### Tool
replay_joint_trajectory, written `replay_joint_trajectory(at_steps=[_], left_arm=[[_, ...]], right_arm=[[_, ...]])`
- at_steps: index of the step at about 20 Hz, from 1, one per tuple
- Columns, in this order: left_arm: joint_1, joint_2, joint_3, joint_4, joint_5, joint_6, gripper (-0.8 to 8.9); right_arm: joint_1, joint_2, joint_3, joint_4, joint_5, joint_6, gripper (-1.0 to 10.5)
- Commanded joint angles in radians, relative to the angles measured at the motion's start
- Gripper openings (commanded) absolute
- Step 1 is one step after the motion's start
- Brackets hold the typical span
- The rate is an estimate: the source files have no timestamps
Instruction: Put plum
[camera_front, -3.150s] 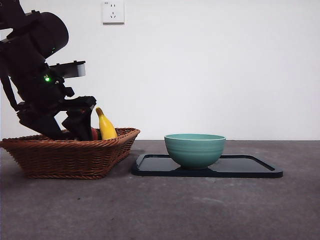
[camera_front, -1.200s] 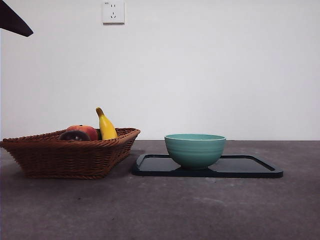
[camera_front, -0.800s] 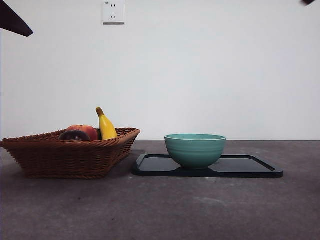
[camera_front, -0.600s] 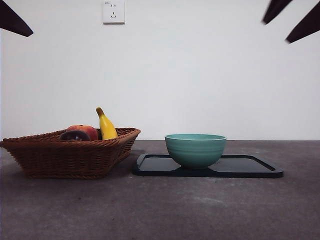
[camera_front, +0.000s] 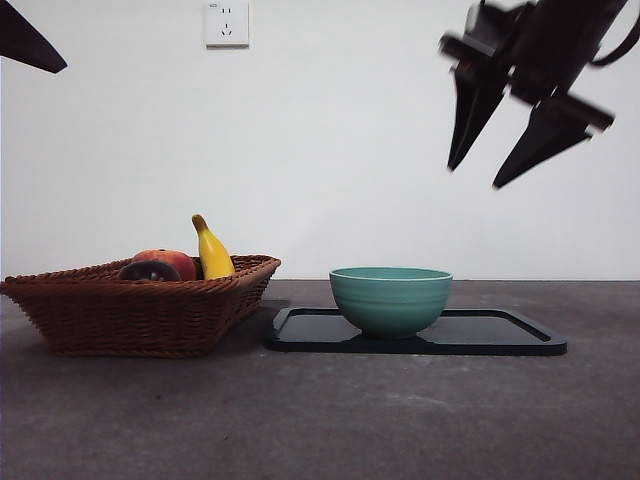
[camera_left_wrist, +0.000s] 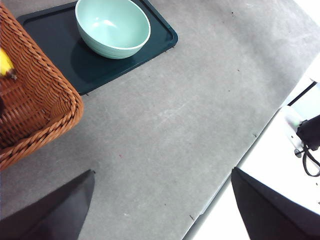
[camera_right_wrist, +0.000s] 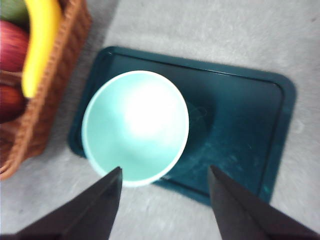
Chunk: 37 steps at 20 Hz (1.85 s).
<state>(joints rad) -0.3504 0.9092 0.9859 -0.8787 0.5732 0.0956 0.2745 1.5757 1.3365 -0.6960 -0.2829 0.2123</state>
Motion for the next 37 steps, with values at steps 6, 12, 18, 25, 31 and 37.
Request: replay_joint_trajectory(at_steps=[6, 12, 18, 25, 31, 37], left_arm=[[-0.005, 0.006, 0.019, 0.011, 0.003, 0.021, 4.37], [-0.005, 0.006, 0.019, 0.011, 0.003, 0.021, 4.37], [-0.005, 0.006, 0.019, 0.011, 0.003, 0.021, 4.37], [-0.005, 0.006, 0.019, 0.009, 0.003, 0.021, 4.37], [-0.005, 0.006, 0.019, 0.01, 0.003, 0.021, 4.37], [-0.005, 0.006, 0.019, 0.01, 0.003, 0.021, 4.37]], right_arm=[[0.006, 0.2, 0.027, 0.101, -0.005, -0.019, 2.7], [0.032, 0.284, 0.027, 0.158, 0.013, -0.018, 2.7], [0.042, 0.317, 0.027, 0.207, 0.03, -0.018, 0.4], [0.042, 0.297, 0.038, 0.224, 0.03, -0.01, 0.1], [0.042, 0.138, 0.048, 0.196, 0.03, -0.011, 0.1], [0.053, -0.074, 0.048, 0.025, 0.03, -0.073, 0.1]])
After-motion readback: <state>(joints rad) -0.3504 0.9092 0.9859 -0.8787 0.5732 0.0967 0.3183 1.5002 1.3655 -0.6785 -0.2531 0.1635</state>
